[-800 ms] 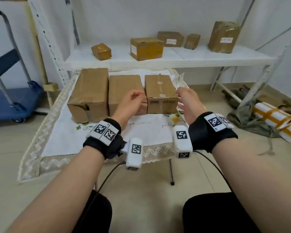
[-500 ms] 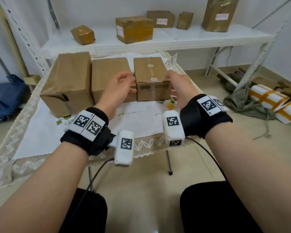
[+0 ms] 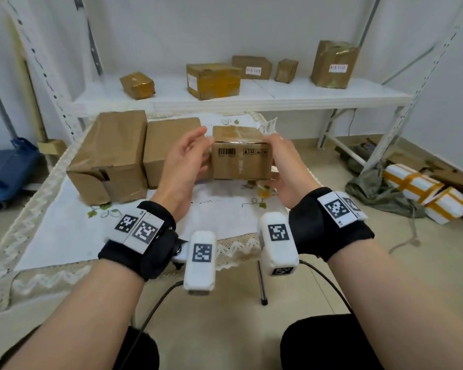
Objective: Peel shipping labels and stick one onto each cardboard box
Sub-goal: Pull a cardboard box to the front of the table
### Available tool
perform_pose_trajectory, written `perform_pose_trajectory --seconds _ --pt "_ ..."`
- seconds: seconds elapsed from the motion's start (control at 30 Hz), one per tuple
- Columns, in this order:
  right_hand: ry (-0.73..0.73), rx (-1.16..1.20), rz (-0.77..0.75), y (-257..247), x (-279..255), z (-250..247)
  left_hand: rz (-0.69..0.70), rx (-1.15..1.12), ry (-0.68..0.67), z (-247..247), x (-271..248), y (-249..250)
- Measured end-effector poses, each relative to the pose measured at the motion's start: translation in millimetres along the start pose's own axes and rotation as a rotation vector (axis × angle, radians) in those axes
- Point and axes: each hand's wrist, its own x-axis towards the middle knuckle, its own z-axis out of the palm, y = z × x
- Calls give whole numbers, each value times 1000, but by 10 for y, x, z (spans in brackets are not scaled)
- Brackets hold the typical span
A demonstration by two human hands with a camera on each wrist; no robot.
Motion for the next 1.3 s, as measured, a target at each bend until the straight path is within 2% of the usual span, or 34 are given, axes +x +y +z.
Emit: perform_pose_trajectory --seconds 0.17,0.33,0.6,0.8,1.13,1.23,1.3 --pt "-7 133 16 -48 -149 8 26 -105 45 14 -44 15" --pt "11 138 -39 -109 -230 32 -5 -184 74 -25 -57 40" --pt "-32 162 -106 -160 -280 111 -84 -97 20 -78 -71 37" --pt "-108 163 -94 -151 -314 110 -107 -99 -48 -145 -81 38" --pt "-275 -32 -35 -135 -315 24 -152 10 -71 -318 -85 75" --pt "-260 -87 9 -102 -284 14 -193 78 -124 -357 -109 75" --pt "-235 -103 18 -104 -288 7 -241 106 -96 -380 -99 60"
